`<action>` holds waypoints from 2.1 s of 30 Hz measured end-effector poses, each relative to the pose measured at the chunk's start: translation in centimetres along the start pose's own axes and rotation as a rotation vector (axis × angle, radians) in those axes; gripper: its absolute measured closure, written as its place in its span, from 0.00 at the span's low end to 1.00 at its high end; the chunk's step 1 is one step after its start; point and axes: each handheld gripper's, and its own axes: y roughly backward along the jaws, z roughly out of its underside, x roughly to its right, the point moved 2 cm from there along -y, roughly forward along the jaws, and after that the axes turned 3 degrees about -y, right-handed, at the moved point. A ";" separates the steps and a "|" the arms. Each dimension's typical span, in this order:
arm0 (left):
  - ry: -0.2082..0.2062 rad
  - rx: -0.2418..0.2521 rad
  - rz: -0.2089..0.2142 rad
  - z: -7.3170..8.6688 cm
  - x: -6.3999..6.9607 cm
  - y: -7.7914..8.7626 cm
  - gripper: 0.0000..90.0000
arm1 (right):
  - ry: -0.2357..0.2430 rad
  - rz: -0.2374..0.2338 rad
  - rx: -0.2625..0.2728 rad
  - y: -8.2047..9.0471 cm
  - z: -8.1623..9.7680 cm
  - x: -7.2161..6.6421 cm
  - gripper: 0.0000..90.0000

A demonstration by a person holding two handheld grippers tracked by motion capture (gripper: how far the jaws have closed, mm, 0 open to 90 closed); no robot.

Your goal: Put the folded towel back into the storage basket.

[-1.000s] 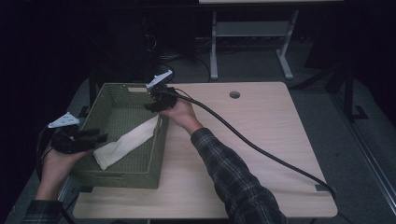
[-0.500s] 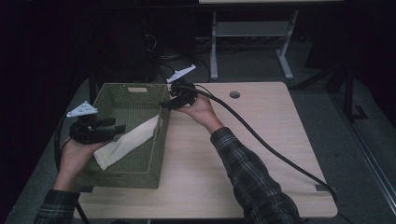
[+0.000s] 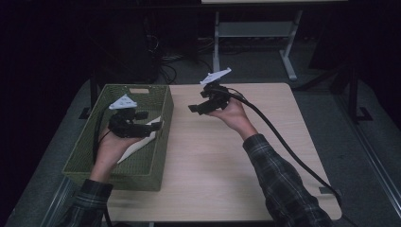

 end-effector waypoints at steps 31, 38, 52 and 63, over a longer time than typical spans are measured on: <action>-0.156 -0.056 0.161 1.2 12.4 -9.1 0.25 | -0.160 0.128 0.079 12.5 15.3 2.5 0.17; -0.192 -0.108 0.200 3.7 13.9 -11.4 0.19 | -0.201 0.140 0.053 14.3 19.6 2.2 0.16; -0.226 -0.181 0.197 8.0 14.4 -14.0 0.17 | -0.284 0.197 0.000 17.1 26.7 1.8 0.15; -0.286 -0.230 0.162 9.5 14.2 -14.8 0.15 | -0.290 0.269 -0.042 18.1 30.4 0.4 0.14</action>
